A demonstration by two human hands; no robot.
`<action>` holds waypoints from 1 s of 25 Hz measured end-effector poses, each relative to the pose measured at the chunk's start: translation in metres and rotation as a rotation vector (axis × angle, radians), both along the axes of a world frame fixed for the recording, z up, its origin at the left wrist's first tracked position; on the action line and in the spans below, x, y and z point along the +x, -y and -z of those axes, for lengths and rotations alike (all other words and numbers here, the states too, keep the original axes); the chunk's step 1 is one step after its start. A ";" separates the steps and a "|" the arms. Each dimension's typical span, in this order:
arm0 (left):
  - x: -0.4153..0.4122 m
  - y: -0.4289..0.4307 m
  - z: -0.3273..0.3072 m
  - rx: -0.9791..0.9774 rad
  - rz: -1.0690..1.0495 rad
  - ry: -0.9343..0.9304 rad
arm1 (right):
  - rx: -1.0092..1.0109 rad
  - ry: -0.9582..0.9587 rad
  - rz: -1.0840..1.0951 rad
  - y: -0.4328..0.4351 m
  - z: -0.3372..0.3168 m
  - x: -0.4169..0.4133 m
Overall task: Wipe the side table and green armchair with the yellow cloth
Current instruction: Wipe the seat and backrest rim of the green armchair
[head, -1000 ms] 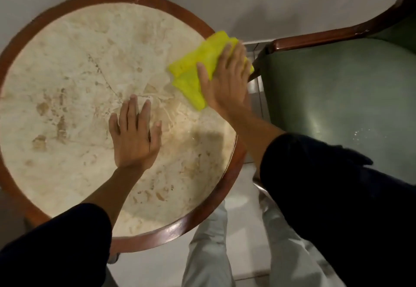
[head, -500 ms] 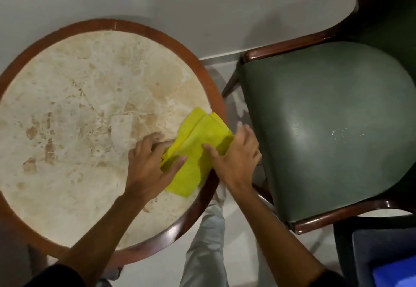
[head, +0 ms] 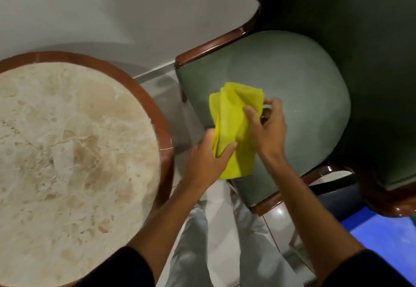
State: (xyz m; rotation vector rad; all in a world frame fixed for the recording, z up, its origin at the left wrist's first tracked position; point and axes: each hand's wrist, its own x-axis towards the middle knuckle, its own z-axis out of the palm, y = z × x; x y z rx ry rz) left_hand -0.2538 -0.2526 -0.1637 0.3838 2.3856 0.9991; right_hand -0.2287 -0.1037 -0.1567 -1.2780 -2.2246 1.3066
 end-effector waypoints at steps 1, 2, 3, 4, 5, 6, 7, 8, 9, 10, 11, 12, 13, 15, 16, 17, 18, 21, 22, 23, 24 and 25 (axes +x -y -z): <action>-0.008 -0.021 0.003 -0.039 0.098 -0.098 | 0.146 0.059 -0.013 -0.025 0.004 0.001; -0.020 -0.034 0.008 -0.097 0.179 -0.223 | 0.292 0.184 -0.041 -0.046 0.015 0.002; -0.037 -0.039 0.016 -0.163 0.244 -0.318 | 0.389 0.347 -0.092 -0.057 0.028 0.005; -0.057 -0.038 0.024 -0.230 0.315 -0.371 | 0.406 0.474 -0.172 -0.057 0.039 0.007; -0.077 -0.032 0.033 -0.294 0.400 -0.408 | 0.392 0.568 -0.266 -0.049 0.052 0.007; -0.097 -0.025 0.043 -0.352 0.504 -0.444 | 0.411 0.619 -0.348 -0.041 0.066 0.005; -0.115 -0.017 0.054 -0.407 0.611 -0.485 | 0.457 0.622 -0.401 -0.037 0.078 -0.002; -0.129 -0.009 0.063 -0.451 0.712 -0.508 | 0.503 0.605 -0.433 -0.042 0.086 -0.013; -0.140 -0.004 0.072 -0.482 0.796 -0.507 | 0.530 0.573 -0.471 -0.055 0.091 -0.026; -0.148 0.001 0.080 -0.502 0.850 -0.504 | 0.555 0.533 -0.528 -0.073 0.095 -0.039; -0.153 0.003 0.088 -0.509 0.883 -0.505 | 0.582 0.508 -0.571 -0.098 0.100 -0.050; -0.157 0.005 0.094 -0.502 0.902 -0.505 | 0.591 0.508 -0.577 -0.126 0.104 -0.058; -0.160 0.009 0.097 -0.490 0.915 -0.505 | 0.590 0.528 -0.509 -0.154 0.107 -0.059; -0.161 0.013 0.097 -0.475 0.944 -0.506 | 0.518 0.607 -0.195 -0.195 0.112 -0.035; -0.161 0.015 0.096 -0.472 0.958 -0.508 | 0.443 0.625 0.005 -0.200 0.111 -0.013; -0.160 0.017 0.094 -0.476 0.957 -0.515 | 0.369 0.634 0.188 -0.192 0.110 0.010; -0.158 0.018 0.092 -0.481 0.943 -0.523 | 0.327 0.650 0.328 -0.174 0.109 0.031; -0.153 0.017 0.090 -0.479 0.876 -0.519 | 0.353 0.714 0.375 -0.095 0.105 0.052; -0.153 0.017 0.090 -0.468 0.867 -0.508 | 0.365 0.719 0.294 -0.077 0.105 0.041; -0.154 0.016 0.090 -0.456 0.863 -0.506 | 0.371 0.704 0.195 -0.065 0.104 0.021; -0.154 0.016 0.090 -0.441 0.853 -0.514 | 0.394 0.677 0.073 -0.056 0.105 -0.006; -0.155 0.016 0.090 -0.423 0.831 -0.521 | 0.431 0.633 -0.078 -0.046 0.105 -0.034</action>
